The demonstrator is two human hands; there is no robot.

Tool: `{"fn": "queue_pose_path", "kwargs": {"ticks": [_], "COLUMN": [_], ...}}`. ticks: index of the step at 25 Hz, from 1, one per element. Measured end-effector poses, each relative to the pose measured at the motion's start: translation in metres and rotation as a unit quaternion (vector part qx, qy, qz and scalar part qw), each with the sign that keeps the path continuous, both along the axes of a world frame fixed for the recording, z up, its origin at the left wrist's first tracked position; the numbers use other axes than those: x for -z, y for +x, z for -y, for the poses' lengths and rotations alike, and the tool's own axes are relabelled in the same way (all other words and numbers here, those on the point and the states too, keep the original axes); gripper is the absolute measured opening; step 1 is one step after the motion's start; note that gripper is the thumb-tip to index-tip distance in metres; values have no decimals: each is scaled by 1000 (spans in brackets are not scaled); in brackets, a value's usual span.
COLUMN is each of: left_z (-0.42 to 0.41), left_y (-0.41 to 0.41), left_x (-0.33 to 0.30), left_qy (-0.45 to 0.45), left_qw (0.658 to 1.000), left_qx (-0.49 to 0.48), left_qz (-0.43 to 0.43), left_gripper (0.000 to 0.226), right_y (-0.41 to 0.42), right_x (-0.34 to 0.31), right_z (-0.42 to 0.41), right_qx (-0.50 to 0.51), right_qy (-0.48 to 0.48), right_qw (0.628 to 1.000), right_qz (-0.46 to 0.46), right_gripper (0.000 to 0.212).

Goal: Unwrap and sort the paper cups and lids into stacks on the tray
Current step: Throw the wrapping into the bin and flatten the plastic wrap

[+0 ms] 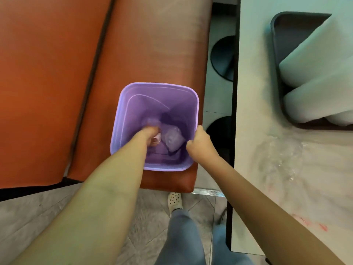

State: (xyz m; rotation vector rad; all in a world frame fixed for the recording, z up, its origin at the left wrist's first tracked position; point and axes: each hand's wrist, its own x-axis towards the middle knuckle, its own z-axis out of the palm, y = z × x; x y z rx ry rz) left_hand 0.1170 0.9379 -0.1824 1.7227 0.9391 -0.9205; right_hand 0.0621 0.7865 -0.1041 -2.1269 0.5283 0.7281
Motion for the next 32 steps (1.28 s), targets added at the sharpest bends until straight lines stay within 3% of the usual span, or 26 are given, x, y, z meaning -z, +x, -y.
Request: {"fn": "queue_pose_path", "kwargs": {"ticks": [3,5,8,11,15,18,22,27,29,32], "left_z": [2,8,21,37,76,131,211,264,272,272], "left_y": [0,3,2,-7,-40,-75,-121,-170,-182,-186], "left_x": [-2,-18,-70,-128,-196,-226,-225,-196,-190,-188], "left_qy": [66,120,106,64,29,-26,-2,258,295,302], "left_qw": [990,974,982,980,926,894,882,860,864,867], "left_qx": [115,192,143,95,29,71,167,230,209,167], "left_qz": [-36,-5,61,165,375,442,440,376,351,361], "left_gripper": [33,25,21,26,18,15,15,63,74,55], "right_y": [1,-3,-4,0,-12,-40,-93,-145,-161,-176], "right_x": [-3,-10,-36,-75,-127,-146,-132,-91,-78,-64], "right_z": [-1,-2,-3,12,57,122,234,335,357,367], "right_qx": [-2,-27,-53,-56,-51,-39,4,-32,-95,-179], "right_qy": [0,-23,-22,11,68,86,26,-109,-148,-200], "right_qw": [1000,999,992,982,960,942,943,948,945,934], "right_qz": [9,37,109,181,267,322,333,297,275,235], "right_gripper": [52,65,70,62,41,32,27,30,37,44]}}
